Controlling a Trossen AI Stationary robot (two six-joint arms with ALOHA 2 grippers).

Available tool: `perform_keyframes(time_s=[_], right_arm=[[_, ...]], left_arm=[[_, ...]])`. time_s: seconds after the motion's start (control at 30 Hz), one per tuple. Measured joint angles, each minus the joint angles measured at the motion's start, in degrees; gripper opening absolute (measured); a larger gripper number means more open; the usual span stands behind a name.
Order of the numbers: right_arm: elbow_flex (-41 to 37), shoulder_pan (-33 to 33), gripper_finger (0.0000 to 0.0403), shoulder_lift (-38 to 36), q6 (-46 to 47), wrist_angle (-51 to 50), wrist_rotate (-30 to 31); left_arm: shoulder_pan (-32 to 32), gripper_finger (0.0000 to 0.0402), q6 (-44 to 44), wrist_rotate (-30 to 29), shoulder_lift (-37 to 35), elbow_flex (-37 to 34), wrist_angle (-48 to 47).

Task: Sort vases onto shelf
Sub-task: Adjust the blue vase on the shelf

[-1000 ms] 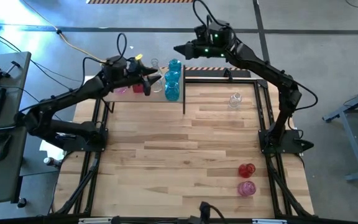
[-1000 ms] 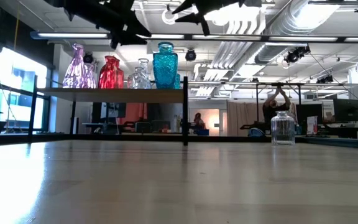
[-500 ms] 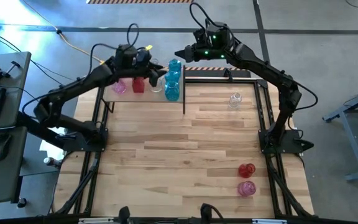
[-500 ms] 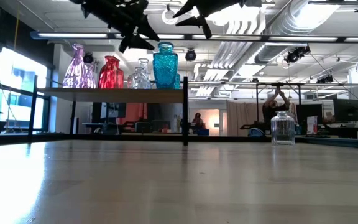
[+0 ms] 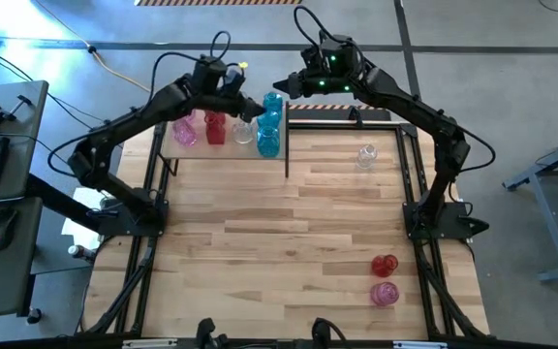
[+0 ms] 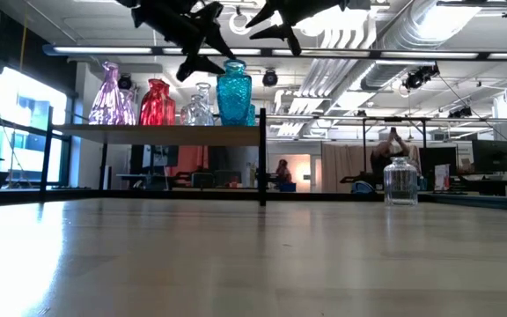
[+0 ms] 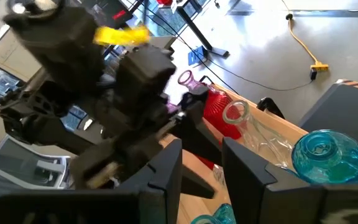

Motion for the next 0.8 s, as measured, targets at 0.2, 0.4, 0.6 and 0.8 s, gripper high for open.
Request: perform_keyframes(time_s=[0.2,0.4,0.6,0.8], right_arm=[[0.0,0.0,0.0094,0.0,0.0,0.0,0.01],[0.0,0.02,0.0094,0.0,0.0,-0.02,0.02],[0.0,0.02,0.0094,0.0,-0.03,-0.02,0.02],[0.0,0.02,0.0094,0.0,-0.42,-0.04,0.07]], left_arm=[[0.35,0.0186,-1.0,-0.11,1.31,0.03,-2.56],[0.3,0.0186,-2.23,-0.01,3.05,0.04,-2.73],[0.3,0.0186,-3.09,-0.06,4.55,0.01,-2.62],[0.3,0.0186,-3.51,-0.21,5.02,0.01,-2.61]])
